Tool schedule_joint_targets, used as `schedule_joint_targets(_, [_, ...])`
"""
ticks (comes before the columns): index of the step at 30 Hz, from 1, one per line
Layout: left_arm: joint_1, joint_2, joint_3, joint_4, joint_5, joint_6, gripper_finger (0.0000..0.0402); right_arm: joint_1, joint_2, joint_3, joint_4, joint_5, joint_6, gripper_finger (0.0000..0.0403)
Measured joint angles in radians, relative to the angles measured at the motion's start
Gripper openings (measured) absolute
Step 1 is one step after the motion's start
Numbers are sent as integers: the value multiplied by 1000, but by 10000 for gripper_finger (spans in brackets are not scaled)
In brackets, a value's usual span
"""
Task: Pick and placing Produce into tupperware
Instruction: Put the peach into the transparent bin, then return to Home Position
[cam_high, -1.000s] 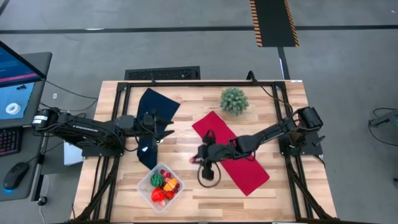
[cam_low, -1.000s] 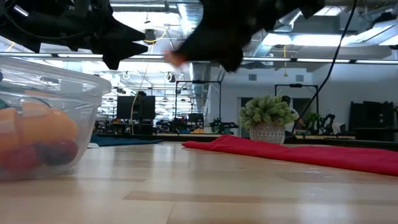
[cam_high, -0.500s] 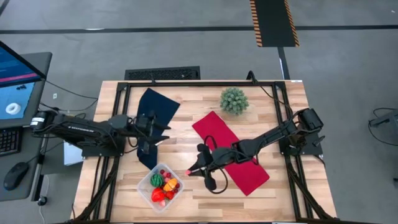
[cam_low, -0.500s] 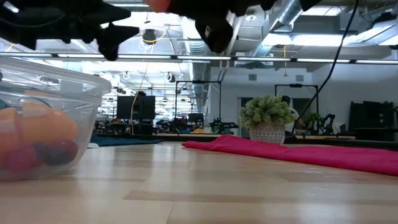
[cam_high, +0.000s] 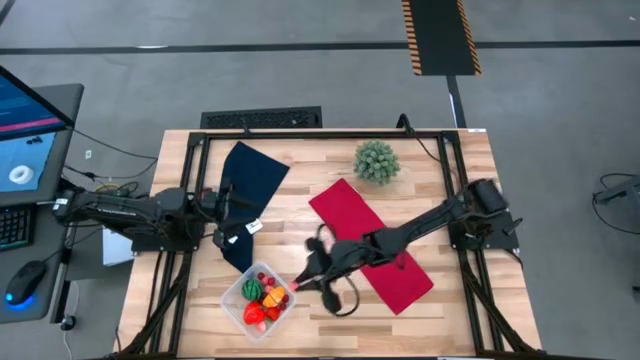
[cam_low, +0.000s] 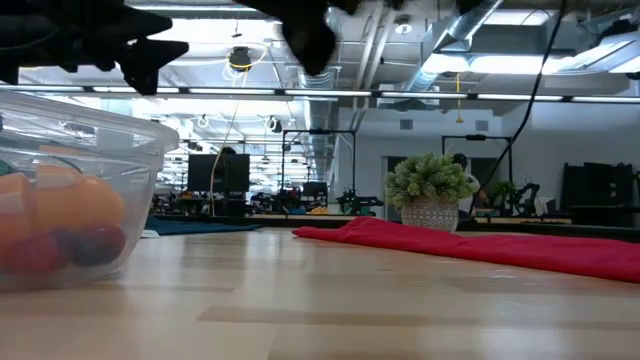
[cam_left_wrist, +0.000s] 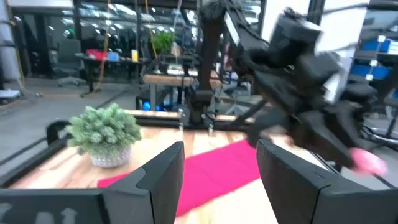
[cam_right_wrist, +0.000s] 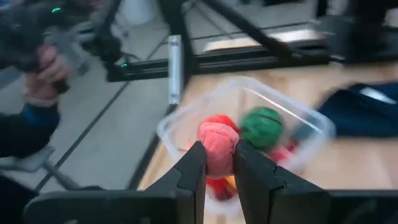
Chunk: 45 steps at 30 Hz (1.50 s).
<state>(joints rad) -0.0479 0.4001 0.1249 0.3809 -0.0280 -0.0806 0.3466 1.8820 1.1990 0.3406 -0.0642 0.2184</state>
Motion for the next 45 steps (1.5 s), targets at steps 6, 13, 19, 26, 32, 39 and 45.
schedule_joint_targets(6, [0,-69,0,-67,2,-12,192,0,182,220,-106,-18,-36,93])
schedule_joint_targets(13, [0,-82,0,-109,-4,-20,192,-41,306,399,-283,-15,-28,109])
schedule_joint_targets(19, [0,-83,0,-102,4,-23,192,-46,375,461,-312,-57,-10,161])
schedule_joint_targets(26, [0,-83,0,-99,5,-23,192,-41,367,470,-279,-67,-9,274])
schedule_joint_targets(32, [0,-82,0,-103,7,-20,192,-47,316,467,-324,-66,-68,311])
schedule_joint_targets(39, [0,-89,0,-36,161,-16,192,-47,207,461,-393,-67,-188,313])
schedule_joint_targets(45, [0,-95,1,-65,171,-25,192,-43,62,462,-545,-12,-248,313])
